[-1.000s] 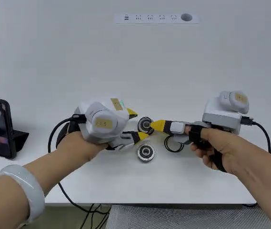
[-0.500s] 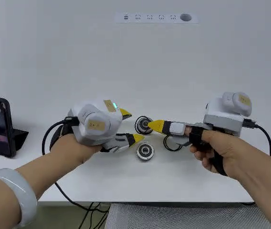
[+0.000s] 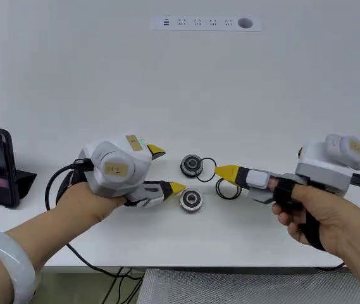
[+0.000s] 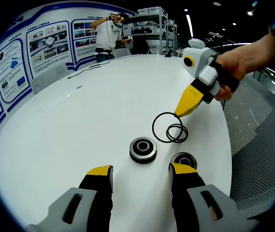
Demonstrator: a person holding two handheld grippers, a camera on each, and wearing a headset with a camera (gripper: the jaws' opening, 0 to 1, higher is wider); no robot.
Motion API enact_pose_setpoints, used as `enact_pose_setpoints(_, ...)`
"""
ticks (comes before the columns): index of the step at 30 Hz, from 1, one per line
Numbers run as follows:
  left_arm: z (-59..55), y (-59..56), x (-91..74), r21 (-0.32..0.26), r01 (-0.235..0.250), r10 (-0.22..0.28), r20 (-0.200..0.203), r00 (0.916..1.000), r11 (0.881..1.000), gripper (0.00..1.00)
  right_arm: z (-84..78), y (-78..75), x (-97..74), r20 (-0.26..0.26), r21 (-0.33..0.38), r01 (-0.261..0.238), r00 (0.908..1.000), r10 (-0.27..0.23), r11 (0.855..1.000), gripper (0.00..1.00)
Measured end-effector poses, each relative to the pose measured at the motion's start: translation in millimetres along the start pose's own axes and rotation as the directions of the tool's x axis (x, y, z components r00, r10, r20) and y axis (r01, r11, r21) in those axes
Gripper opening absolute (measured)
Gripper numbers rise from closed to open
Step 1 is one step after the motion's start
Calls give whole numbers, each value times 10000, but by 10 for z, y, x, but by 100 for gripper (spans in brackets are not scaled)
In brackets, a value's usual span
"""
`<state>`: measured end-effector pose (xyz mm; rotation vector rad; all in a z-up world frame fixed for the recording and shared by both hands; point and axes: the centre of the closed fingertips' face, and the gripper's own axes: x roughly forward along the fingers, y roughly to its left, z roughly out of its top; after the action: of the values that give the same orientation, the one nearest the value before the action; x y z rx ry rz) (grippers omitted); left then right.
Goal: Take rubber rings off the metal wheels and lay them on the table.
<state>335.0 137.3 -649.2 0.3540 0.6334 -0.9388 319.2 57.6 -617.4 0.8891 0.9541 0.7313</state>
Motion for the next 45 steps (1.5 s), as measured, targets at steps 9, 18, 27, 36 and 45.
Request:
enact_pose_setpoints(9,-42,-8,-31,-43,-1,1,-85,10000,10000,49,-30,-192,-186,32,146,507,9987,-508,9986,2)
enact_pose_setpoints(18,-58,-24,-35,-32,38,-38,-134,9999,10000,47,-78,-381,-197,-211,263,1089,9939,-1084,9937,2)
enact_pose_setpoints(27,-73,-17,-53,-12,22,-22,-203,9998,10000,46,-147,-501,-196,-802,-1126,1965,9752,-2060,9740,2)
enact_pose_setpoints(36,-61,-25,-40,8,65,-65,-177,9998,10000,45,-177,-540,-178,-1331,-3284,2210,9517,-2766,9183,6)
enact_pose_setpoints(45,-31,-19,-26,32,61,-61,-116,9999,10000,44,-136,-521,-189,-1343,-4508,2121,9442,-3008,8671,12)
